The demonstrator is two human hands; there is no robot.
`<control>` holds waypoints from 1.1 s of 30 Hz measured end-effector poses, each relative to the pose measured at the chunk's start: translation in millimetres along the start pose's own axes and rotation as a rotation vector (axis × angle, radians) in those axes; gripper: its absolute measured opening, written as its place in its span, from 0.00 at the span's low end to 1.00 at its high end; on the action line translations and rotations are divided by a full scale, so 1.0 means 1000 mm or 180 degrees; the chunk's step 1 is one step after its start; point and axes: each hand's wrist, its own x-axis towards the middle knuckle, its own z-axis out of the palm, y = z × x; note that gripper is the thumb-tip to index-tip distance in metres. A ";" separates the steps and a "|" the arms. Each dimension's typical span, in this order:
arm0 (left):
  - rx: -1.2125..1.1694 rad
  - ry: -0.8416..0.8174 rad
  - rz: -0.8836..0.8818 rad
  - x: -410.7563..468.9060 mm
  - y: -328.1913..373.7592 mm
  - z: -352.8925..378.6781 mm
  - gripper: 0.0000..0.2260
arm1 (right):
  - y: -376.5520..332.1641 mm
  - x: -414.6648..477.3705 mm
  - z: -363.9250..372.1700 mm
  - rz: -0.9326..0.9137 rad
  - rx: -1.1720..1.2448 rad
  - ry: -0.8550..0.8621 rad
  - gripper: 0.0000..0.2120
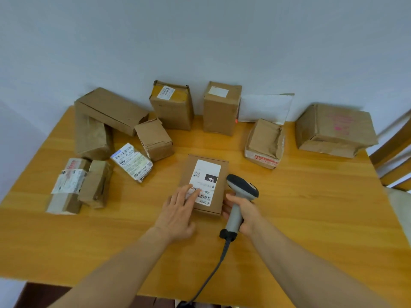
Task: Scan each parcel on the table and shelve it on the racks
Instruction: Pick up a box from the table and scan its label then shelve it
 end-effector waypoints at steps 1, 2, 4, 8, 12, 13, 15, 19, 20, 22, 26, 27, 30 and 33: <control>-0.0214 0.0148 -0.0139 0.001 -0.001 -0.002 0.37 | 0.000 0.000 -0.001 -0.0012 0.0012 0.0008 0.13; -0.0596 0.0301 -0.0425 0.004 -0.002 -0.005 0.35 | 0.001 0.000 -0.001 -0.0029 0.0027 0.0007 0.12; -0.1481 0.0453 -0.1218 0.015 -0.001 -0.015 0.33 | 0.001 -0.001 -0.001 -0.0067 0.0012 0.0008 0.11; -0.2103 0.0230 -0.1705 0.023 0.004 -0.019 0.38 | -0.001 -0.004 0.002 -0.0173 -0.0220 0.0049 0.13; -0.2203 0.0129 -0.1855 0.004 0.017 -0.019 0.41 | -0.014 -0.004 0.000 -0.0375 -0.0133 0.0031 0.10; -0.2021 0.0143 -0.1839 0.004 0.018 -0.021 0.41 | -0.015 -0.004 -0.001 -0.0386 -0.0082 0.0070 0.11; -0.1399 0.0290 -0.1558 0.016 0.012 -0.029 0.39 | -0.013 -0.007 -0.005 -0.0364 -0.0048 0.0170 0.13; -0.0537 0.0104 -0.1098 0.070 -0.010 -0.047 0.38 | 0.004 -0.018 -0.011 -0.0197 0.0065 0.0253 0.15; -0.0384 -0.0058 -0.1053 0.081 -0.014 -0.047 0.38 | 0.009 -0.021 -0.012 -0.0128 0.0104 0.0211 0.16; -0.0341 -0.0402 -0.1017 0.094 -0.020 -0.045 0.39 | 0.017 -0.025 -0.010 -0.0020 0.0148 0.0055 0.16; -0.0645 -0.0717 -0.1243 0.085 -0.024 -0.041 0.42 | 0.012 -0.023 0.000 -0.0106 0.0009 -0.0144 0.13; -0.0686 -0.0706 -0.1373 0.078 -0.026 -0.042 0.42 | 0.006 -0.020 0.003 -0.0152 -0.0020 -0.0146 0.12; -0.1049 -0.0702 -0.1760 0.057 -0.036 -0.039 0.41 | -0.013 -0.013 0.012 -0.0269 0.0078 -0.0252 0.07; -0.1318 -0.0792 -0.2129 0.040 -0.043 -0.036 0.45 | -0.023 -0.008 0.018 -0.0312 0.0061 -0.0292 0.08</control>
